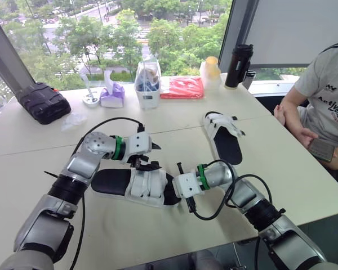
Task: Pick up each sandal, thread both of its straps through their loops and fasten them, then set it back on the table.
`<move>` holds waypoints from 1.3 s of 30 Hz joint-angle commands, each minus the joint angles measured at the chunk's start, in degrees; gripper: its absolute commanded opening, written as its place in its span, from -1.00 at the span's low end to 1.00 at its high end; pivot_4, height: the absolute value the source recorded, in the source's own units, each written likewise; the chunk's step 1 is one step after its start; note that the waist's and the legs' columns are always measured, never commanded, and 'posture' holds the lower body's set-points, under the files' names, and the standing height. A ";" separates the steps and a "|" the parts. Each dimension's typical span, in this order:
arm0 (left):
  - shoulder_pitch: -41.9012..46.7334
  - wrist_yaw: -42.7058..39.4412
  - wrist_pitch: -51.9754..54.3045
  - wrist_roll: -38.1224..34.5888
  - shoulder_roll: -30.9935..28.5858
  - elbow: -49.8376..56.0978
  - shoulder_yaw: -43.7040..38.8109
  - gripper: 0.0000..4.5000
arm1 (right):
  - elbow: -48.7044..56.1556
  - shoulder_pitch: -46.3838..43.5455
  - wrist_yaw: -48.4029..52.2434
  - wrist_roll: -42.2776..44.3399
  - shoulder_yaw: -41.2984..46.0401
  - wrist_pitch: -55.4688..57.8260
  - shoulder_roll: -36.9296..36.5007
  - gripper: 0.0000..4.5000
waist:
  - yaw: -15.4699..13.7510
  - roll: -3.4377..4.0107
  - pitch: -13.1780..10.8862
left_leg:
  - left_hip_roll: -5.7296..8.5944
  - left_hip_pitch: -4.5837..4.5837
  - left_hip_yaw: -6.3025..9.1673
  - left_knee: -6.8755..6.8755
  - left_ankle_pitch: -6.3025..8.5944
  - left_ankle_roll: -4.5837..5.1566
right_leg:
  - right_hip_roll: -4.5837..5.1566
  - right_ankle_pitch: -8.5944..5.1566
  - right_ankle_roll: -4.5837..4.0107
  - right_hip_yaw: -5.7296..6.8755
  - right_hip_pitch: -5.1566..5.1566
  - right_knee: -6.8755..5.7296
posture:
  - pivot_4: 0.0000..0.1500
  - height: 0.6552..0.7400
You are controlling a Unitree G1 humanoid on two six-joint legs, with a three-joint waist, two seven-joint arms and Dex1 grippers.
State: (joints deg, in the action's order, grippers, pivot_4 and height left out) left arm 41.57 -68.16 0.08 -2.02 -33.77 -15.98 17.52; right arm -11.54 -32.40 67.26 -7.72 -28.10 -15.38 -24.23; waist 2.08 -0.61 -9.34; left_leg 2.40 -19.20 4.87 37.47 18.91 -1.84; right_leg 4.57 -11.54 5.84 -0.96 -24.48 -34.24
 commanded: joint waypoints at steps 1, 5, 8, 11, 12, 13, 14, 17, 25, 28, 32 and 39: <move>1.88 3.97 -2.66 6.04 -0.68 -3.12 1.21 0.57 | -2.18 1.86 1.77 -2.13 -3.49 1.00 -0.67 -1.00 | -0.04 -0.01 0.01 | 0.01 0.00 0.00 0.01 0.00 0.00 | 0.00 0.00 0.00 0.00 0.00 0.00 | 1.00 1.00; 2.74 6.72 -2.05 7.43 -0.07 -5.20 0.42 0.57 | -2.51 1.60 1.69 -2.18 -3.53 0.90 -0.43 -1.00 | 0.24 -0.01 0.01 | 0.01 0.00 0.00 0.00 0.01 0.02 | -0.01 0.00 0.00 0.01 0.00 -0.01 | 1.00 1.00; 2.62 8.04 4.03 3.37 1.73 -4.74 -3.00 0.57 | -2.72 1.40 1.60 -2.23 -3.63 0.81 -0.21 -1.00 | 0.27 -0.01 0.01 | 0.01 -0.01 0.00 0.00 0.02 0.05 | -0.01 0.00 0.01 0.01 0.00 -0.01 | 1.00 1.00; 1.35 6.32 10.41 -3.62 2.90 -1.18 -7.43 0.57 | -2.85 1.29 1.51 -2.24 -3.70 0.77 -0.03 -1.00 | 0.34 -0.01 0.00 | 0.01 -0.06 0.03 0.05 0.02 0.05 | -0.01 0.01 0.01 0.05 -0.02 -0.03 | 1.00 1.00; 0.54 6.52 11.81 -5.48 2.76 0.25 -9.31 0.57 | -2.89 1.27 1.49 -2.21 -3.69 0.71 0.01 -1.00 | 0.47 -0.01 0.00 | 0.01 -0.07 0.03 0.06 0.02 0.05 | -0.01 0.01 0.02 0.05 -0.05 -0.05 | 1.00 1.00; -0.05 6.82 12.91 -6.71 2.64 1.35 -10.57 0.57 | -2.96 1.26 1.48 -2.20 -3.68 0.65 0.05 -1.00 | 0.49 -0.01 0.00 | -0.01 -0.07 0.02 0.06 0.03 0.05 | -0.01 0.01 0.02 0.04 -0.08 -0.08 | 1.00 1.00; -0.81 6.97 13.26 -8.84 2.65 2.67 -12.61 0.57 | -3.02 1.25 1.45 -2.20 -3.65 0.58 0.09 -1.00 | 0.48 -0.01 0.00 | -0.02 -0.07 0.03 0.05 0.03 0.06 | -0.01 0.01 0.02 0.04 -0.10 -0.11 | 1.00 1.00; -2.48 7.56 18.97 -14.17 1.41 6.16 -17.66 0.57 | -2.87 1.20 1.39 -2.27 -3.62 0.35 0.09 -1.00 | 0.45 -0.01 0.00 | -0.04 -0.07 0.05 0.06 0.03 0.06 | -0.01 0.01 0.01 0.05 -0.12 -0.13 | 1.00 1.00; -13.53 1.49 30.51 -22.51 -7.50 15.15 -21.58 0.57 | 1.92 0.78 1.26 -0.42 -1.87 2.75 -0.06 -1.00 | 0.46 -0.01 0.00 | -0.05 -0.09 0.10 0.05 0.03 0.06 | -0.01 0.01 0.01 0.04 -0.14 -0.13 | 1.00 1.00; -17.99 -0.88 36.19 -26.59 -11.01 17.74 -22.72 0.57 | 5.38 1.33 1.43 0.48 -0.71 4.30 -1.21 -1.00 | 0.38 -0.01 -0.02 | -0.05 -0.18 0.12 0.04 0.03 0.05 | 0.00 0.01 0.01 0.02 -0.25 -0.15 | 1.00 1.00; -19.18 -0.96 40.13 -29.07 -11.92 17.21 -22.79 0.57 | 11.02 2.96 2.85 2.01 0.29 6.94 -4.29 -1.00 | -0.48 0.01 -0.04 | -0.01 -0.25 0.09 0.06 0.03 0.05 | 0.04 0.00 0.00 0.06 -0.27 -0.12 | 1.00 1.00; -16.82 -3.05 51.73 -36.58 -11.91 14.82 -22.60 0.57 | 25.57 4.50 5.85 8.05 5.50 15.74 -12.63 -1.00 | -1.17 -0.09 -0.25 | 0.03 -0.35 0.04 0.28 0.05 0.08 | 0.06 0.00 0.01 0.06 -0.26 -0.12 | 1.00 1.00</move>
State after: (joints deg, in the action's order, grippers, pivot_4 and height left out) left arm 23.16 -70.13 49.44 -35.89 -45.05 -1.21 -3.78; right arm 9.38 -27.22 72.89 -1.93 -25.27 -0.61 -36.15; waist 0.92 -0.70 -9.59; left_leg 2.42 -19.55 4.91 37.77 18.96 -1.75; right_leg 4.61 -11.54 5.84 -0.89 -24.74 -34.36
